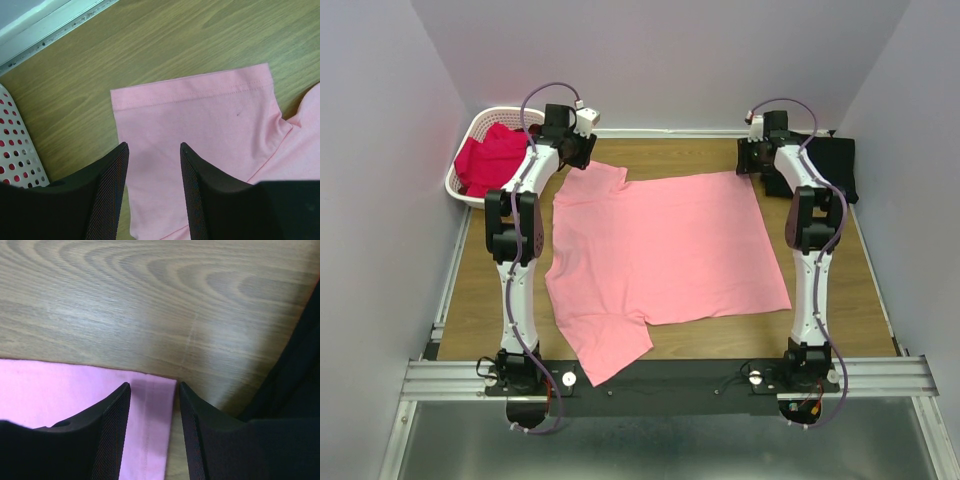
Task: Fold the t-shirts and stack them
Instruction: Flatten the tshirt out, then fold the tshirt
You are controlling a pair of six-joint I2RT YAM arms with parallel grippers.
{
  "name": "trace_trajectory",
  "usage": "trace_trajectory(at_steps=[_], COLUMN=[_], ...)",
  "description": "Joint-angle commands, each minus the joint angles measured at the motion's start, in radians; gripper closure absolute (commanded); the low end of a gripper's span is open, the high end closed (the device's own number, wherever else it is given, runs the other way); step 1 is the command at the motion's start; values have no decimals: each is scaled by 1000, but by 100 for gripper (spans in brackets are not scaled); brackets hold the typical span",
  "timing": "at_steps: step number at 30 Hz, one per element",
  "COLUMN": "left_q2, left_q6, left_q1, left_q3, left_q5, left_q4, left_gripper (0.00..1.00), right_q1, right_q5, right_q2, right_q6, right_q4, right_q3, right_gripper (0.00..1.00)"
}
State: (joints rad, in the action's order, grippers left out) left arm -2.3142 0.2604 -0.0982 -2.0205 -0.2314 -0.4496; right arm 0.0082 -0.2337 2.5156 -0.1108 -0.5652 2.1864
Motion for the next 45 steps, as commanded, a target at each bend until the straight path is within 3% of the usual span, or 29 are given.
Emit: trace_trajectory(at_steps=[1, 5, 7, 15, 24, 45], left_q2=[18, 12, 4, -56, -168, -183], left_q6=[-10, -9, -7, -6, 3, 5], left_q1=[6, 8, 8, 8, 6, 8], left_q3=[-17, -17, -21, -96, -198, -110], left_q5=[0, 21, 43, 75, 124, 113], left_q4=[23, 23, 25, 25, 14, -57], left_gripper=[46, 46, 46, 42, 39, 42], right_q1=[45, 50, 49, 50, 50, 47], right_q5=[114, 148, 161, 172, 183, 206], right_q2=[48, 58, 60, 49, 28, 3], right_q6=[-38, -39, -44, -72, -81, -112], right_q4=[-29, -25, -27, -27, -25, -22], right_q3=[-36, -40, -50, -83, -97, -154], right_gripper=[49, 52, 59, 99, 100, 100])
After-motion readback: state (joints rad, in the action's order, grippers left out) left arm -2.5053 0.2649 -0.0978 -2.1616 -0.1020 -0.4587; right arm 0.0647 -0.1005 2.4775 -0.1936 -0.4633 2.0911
